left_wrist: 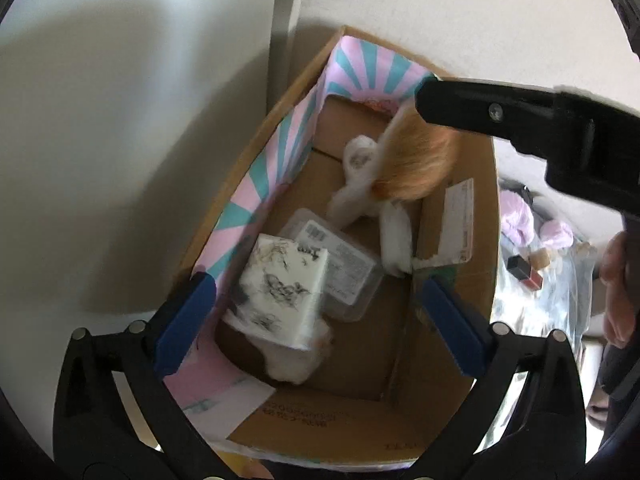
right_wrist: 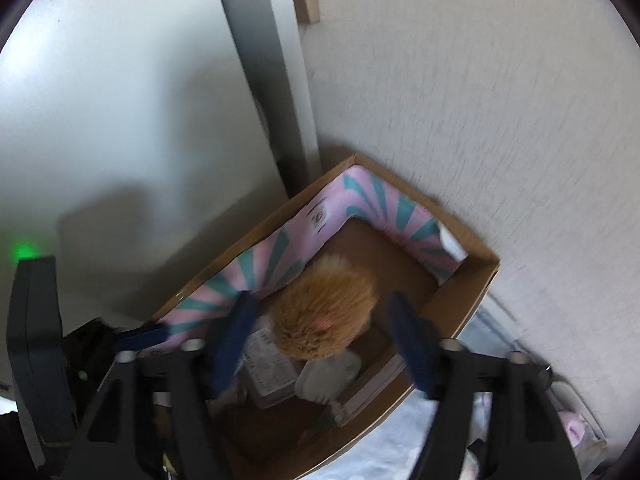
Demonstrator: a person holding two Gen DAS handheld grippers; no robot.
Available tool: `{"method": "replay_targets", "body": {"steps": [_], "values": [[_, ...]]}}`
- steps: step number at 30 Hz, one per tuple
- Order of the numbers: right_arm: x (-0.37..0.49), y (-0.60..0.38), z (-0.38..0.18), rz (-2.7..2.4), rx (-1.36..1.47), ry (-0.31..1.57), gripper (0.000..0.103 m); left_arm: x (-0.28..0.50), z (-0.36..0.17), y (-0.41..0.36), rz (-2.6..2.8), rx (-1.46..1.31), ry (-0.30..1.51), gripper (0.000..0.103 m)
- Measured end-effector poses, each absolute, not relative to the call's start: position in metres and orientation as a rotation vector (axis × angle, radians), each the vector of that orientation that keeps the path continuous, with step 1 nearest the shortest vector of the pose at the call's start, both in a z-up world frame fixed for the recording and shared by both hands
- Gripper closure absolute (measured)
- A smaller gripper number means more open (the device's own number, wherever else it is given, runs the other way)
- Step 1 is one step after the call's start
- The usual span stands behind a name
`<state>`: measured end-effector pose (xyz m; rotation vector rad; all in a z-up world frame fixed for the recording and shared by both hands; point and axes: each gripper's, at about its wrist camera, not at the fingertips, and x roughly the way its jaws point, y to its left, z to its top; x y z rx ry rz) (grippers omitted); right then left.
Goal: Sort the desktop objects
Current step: 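Carry the tissue pack and fuzzy ball over the cardboard box and release both, then move both open grippers back over the pink socks on the bed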
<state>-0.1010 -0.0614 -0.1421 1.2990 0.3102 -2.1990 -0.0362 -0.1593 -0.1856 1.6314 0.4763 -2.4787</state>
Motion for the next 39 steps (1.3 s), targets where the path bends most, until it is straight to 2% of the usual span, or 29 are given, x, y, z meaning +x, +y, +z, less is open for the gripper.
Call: {"method": "replay_targets", "body": {"steps": [5,12,22,31,39], "values": [[-0.102,-0.049,-0.138,-2.262,1.284,0.264,0.022,-0.040,-0.178,-0.146,-2.483,1.613,0.323,0.000],[-0.093,-0.036,-0.129,-2.305,1.261,0.315,0.022,-0.042,-0.176,-0.138,-2.476,1.633,0.318,0.000],[-0.083,-0.004,-0.123,-2.340,1.270,0.282,0.022,-0.041,-0.168,-0.130,-2.472,1.613,0.304,0.000],[-0.068,0.035,-0.110,-2.358,1.278,0.222,0.022,-0.029,-0.143,-0.127,-2.457,1.549,0.250,0.000],[-0.047,0.074,-0.090,-2.370,1.254,0.138,0.022,-0.022,-0.108,-0.120,-2.496,1.421,0.309,0.000]]}}
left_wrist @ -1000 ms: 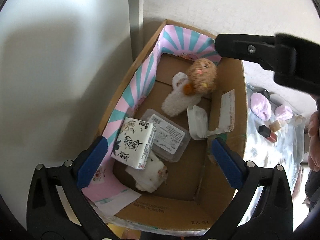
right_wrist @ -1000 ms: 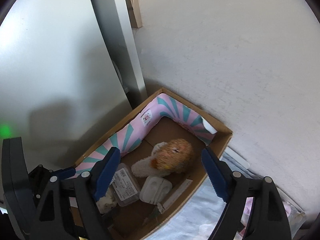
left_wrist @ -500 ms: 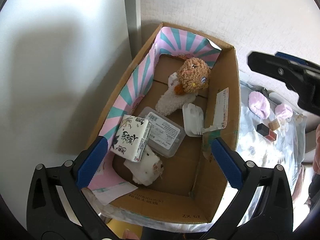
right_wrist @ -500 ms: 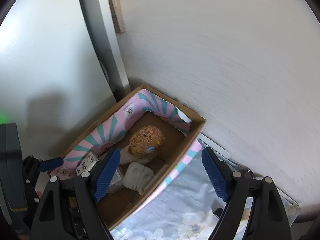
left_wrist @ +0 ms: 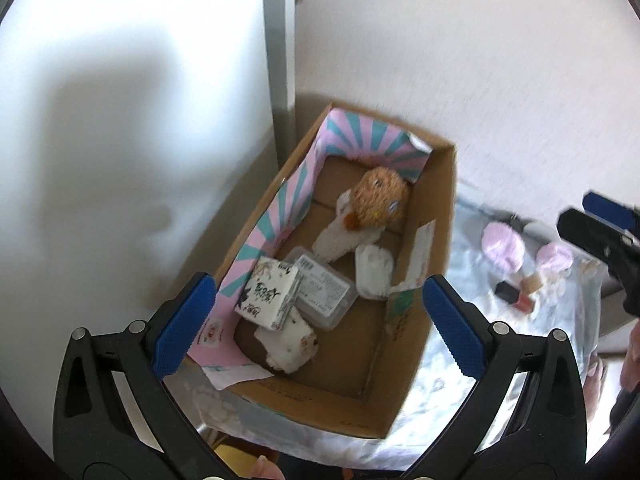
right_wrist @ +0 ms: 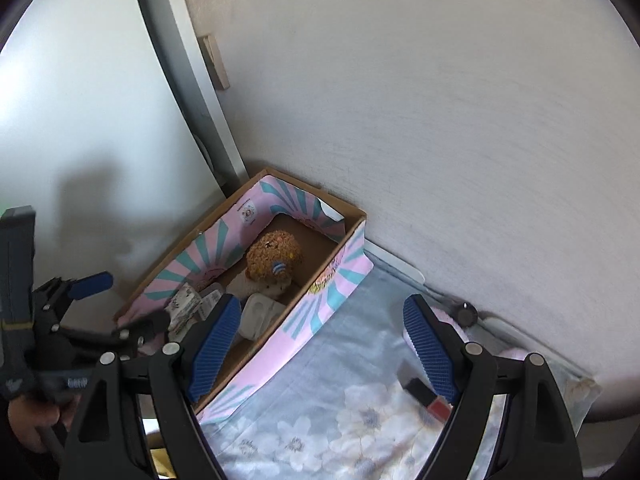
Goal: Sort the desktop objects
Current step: 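Move both open grippers back over the pink socks on the bed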
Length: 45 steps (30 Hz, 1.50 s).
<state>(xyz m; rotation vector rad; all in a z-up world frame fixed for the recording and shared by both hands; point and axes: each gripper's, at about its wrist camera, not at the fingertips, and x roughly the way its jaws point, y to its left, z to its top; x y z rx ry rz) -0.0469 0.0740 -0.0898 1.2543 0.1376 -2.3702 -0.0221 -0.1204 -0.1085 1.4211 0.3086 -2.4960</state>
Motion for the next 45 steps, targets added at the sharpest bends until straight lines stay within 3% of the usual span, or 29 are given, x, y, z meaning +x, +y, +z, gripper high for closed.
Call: {"method": "replay_targets", "body": {"steps": [14,21,30,38,45], "values": [[-0.022,0.183,-0.068,-2.578,1.220,0.042,0.022,-0.027,-0.053,-0.047,-2.721,1.271,0.243,0.000],[-0.016,0.256,-0.076,-2.692,1.266,-0.005,0.022,-0.038,-0.053,0.003,-2.831,1.302,0.168,0.000],[-0.013,0.311,-0.130,-2.697,1.386,-0.065,0.022,-0.076,-0.109,0.066,-2.897,1.525,0.083,0.000],[-0.039,0.310,-0.203,-2.617,1.486,-0.086,0.022,-0.147,-0.196,0.101,-2.823,1.719,0.010,0.000],[-0.074,0.302,-0.249,-2.573,1.505,-0.053,0.022,-0.177,-0.243,0.117,-2.818,1.798,0.062,0.000]]}}
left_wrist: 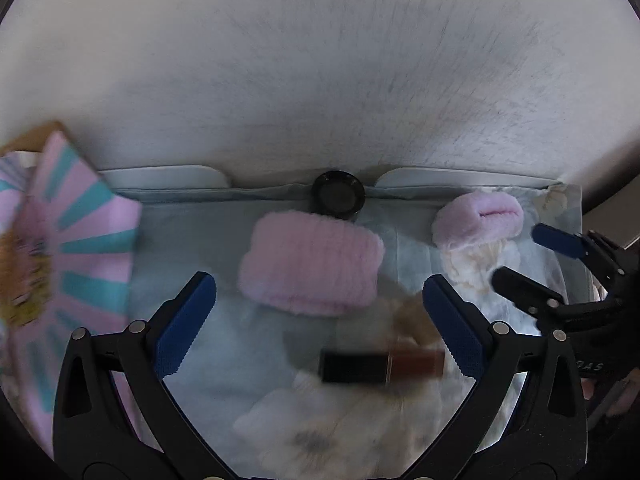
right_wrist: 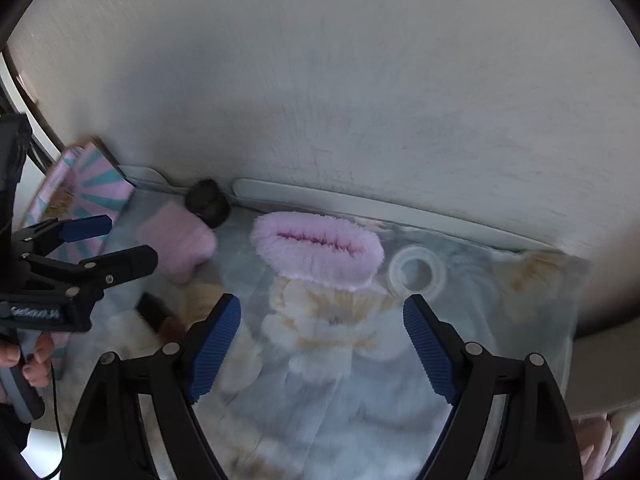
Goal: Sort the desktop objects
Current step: 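Move both open grippers back over the pink socks on the bed, then grasp a pink fuzzy sock with the left gripper while the right grasps the other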
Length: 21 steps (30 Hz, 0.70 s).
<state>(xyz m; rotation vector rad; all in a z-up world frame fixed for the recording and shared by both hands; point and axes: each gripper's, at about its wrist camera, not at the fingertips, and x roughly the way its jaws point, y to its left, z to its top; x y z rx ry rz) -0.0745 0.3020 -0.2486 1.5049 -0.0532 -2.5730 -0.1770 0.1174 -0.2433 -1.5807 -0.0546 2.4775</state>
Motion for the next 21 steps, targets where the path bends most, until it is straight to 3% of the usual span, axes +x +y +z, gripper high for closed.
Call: {"method": "replay_targets", "body": {"steps": [11,12,13,14,15,21], "values": [[-0.100,0.300,-0.266,-2.632,1.472,-0.094,0.022,-0.185,-0.279,0.122,2.475,-1.617,-0.038,0.002],[-0.100,0.299,-0.266,-2.639,1.463,-0.088,0.022,-0.185,-0.279,0.123,2.478,-1.610,-0.012,0.005],[-0.099,0.299,-0.265,-2.654,1.458,-0.087,0.022,-0.183,-0.278,0.125,2.492,-1.599,0.032,0.016],[-0.098,0.298,-0.264,-2.662,1.451,-0.090,0.027,-0.181,-0.277,0.126,2.504,-1.589,0.064,0.022],[-0.097,0.298,-0.262,-2.668,1.437,-0.103,0.040,-0.180,-0.275,0.126,2.500,-1.577,0.069,0.030],[-0.082,0.295,-0.254,-2.692,1.412,-0.143,0.067,-0.172,-0.264,0.121,2.517,-1.535,0.030,0.053]]}}
